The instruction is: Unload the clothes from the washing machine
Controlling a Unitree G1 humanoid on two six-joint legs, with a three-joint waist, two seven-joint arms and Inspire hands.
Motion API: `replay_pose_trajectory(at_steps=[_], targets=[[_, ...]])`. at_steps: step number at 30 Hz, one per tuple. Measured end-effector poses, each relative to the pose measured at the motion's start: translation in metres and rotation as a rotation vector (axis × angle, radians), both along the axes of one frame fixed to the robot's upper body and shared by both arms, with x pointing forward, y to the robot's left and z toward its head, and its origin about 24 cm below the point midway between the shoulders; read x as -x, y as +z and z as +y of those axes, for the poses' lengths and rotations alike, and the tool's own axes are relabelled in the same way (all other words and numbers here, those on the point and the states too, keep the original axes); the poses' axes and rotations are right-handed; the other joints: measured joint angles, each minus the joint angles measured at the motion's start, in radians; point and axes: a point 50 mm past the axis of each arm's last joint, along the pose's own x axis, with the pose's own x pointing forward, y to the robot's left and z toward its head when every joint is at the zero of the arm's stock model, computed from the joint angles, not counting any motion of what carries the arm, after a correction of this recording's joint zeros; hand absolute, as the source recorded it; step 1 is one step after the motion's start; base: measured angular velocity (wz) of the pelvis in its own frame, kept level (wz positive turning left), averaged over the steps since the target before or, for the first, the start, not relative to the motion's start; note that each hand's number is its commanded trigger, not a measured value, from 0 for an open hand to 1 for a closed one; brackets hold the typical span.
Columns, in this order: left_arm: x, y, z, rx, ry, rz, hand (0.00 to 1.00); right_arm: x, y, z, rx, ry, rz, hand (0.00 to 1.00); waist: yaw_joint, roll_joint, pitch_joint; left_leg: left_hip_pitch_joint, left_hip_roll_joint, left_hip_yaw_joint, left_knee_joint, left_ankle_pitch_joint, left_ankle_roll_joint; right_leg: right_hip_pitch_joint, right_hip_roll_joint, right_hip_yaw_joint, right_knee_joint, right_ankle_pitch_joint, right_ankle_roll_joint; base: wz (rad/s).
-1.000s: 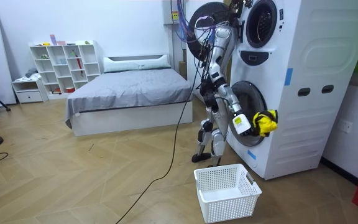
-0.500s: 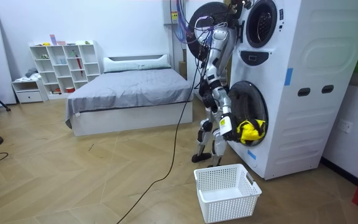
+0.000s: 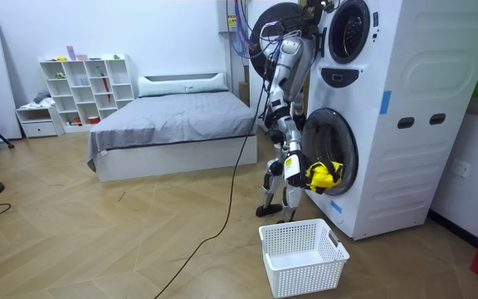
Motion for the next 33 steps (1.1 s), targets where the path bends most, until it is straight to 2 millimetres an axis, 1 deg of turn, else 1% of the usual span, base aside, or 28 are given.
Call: replay_pose_trajectory(at_steps=[4, 6, 7, 8, 22, 33], targets=[[0.001, -0.001, -0.002, 0.004, 0.023, 0.001, 0.0, 0.008, -0.011, 0.009, -0.044, 0.023, 0.028, 1.0, 0.002, 0.003, 0.001, 0.006, 0.003, 0.007, -0.007, 0.0, 0.0, 0.0, 0.0, 0.0, 0.0, -0.001, 0.0, -0.04], [0.002, -0.001, -0.003, 0.013, 0.042, -0.002, 0.0, 0.01, -0.014, 0.012, -0.058, 0.025, 0.035, 0.71, 0.002, 0.006, 0.0018, 0.006, 0.004, 0.01, -0.007, 0.0, 0.0, 0.0, 0.0, 0.002, 0.0, -0.001, 0.0, -0.06], [0.002, -0.001, -0.004, 0.016, 0.047, -0.002, 0.0, 0.011, -0.016, 0.014, -0.065, 0.023, 0.04, 0.44, 0.002, 0.007, 0.001, 0.007, 0.003, 0.01, -0.008, 0.0, 0.0, 0.0, 0.001, 0.004, 0.0, -0.001, 0.0, -0.05], [0.002, -0.001, -0.004, 0.017, 0.048, -0.002, 0.0, 0.012, -0.017, 0.014, -0.067, 0.022, 0.043, 0.0, 0.002, 0.008, 0.0007, 0.007, 0.003, 0.01, -0.009, 0.0, 0.0, 0.0, 0.0, 0.004, 0.0, -0.001, 0.001, 0.0], [0.005, -0.003, -0.008, 0.032, 0.059, 0.002, 0.0, 0.019, -0.024, 0.019, -0.097, 0.026, 0.067, 0.0, 0.002, 0.017, -0.001, 0.022, 0.002, 0.014, -0.015, 0.0, 0.0, 0.01, 0.001, 0.004, -0.001, -0.002, 0.001, -0.01], [0.006, -0.003, -0.009, 0.04, 0.059, 0.009, 0.0, 0.025, -0.028, 0.02, -0.123, 0.046, 0.09, 0.0, 0.002, 0.02, -0.0029, 0.031, -0.002, 0.018, -0.015, 0.0, 0.0, 0.017, 0.002, 0.007, 0.0, -0.002, 0.002, 0.0]])
